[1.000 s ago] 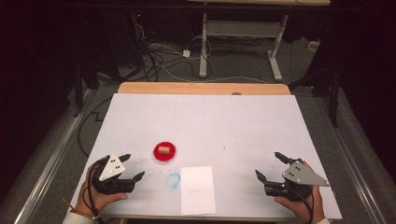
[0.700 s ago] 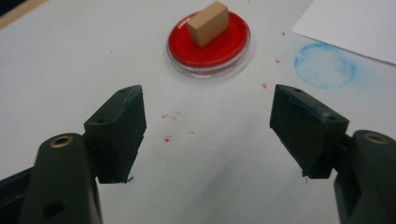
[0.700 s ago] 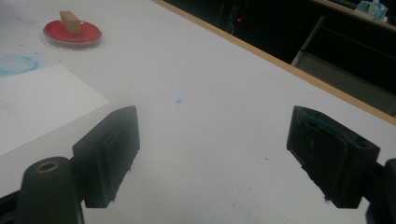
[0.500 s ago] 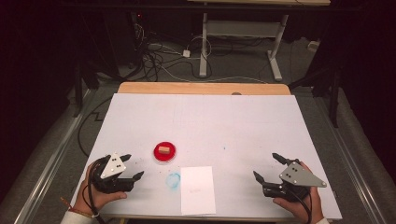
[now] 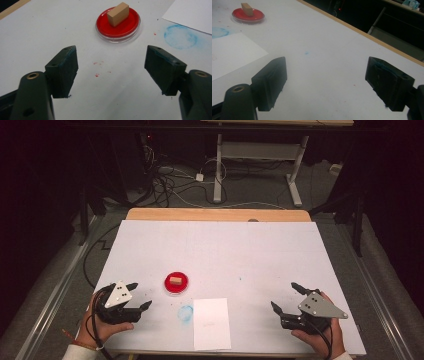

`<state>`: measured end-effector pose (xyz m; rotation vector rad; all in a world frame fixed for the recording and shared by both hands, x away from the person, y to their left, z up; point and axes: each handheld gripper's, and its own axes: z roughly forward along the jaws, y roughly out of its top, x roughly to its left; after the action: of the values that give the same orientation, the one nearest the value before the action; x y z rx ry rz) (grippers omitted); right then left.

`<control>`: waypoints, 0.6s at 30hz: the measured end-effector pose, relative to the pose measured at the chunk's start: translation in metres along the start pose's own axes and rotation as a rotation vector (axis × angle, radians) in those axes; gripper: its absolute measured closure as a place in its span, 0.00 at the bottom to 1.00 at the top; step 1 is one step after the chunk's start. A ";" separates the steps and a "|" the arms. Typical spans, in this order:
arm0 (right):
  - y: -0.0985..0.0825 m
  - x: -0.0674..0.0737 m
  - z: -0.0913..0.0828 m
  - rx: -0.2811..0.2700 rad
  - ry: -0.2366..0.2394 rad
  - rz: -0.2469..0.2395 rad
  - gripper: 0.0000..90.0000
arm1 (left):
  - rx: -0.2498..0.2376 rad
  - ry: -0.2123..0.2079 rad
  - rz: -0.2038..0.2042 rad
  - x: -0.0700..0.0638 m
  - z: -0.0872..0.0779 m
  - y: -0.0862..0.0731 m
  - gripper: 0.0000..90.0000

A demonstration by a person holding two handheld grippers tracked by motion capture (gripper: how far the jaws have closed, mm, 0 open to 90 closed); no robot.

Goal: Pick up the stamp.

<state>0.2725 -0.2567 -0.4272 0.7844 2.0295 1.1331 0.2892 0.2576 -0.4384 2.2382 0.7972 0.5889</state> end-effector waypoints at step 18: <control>-0.002 0.001 0.004 0.025 0.029 0.003 0.20 | 0.047 -0.053 0.081 0.013 0.009 0.043 0.29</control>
<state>0.2746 -0.2551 -0.4305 0.7878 2.0714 1.1288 0.3199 0.2369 -0.4109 2.3282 0.7031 0.5521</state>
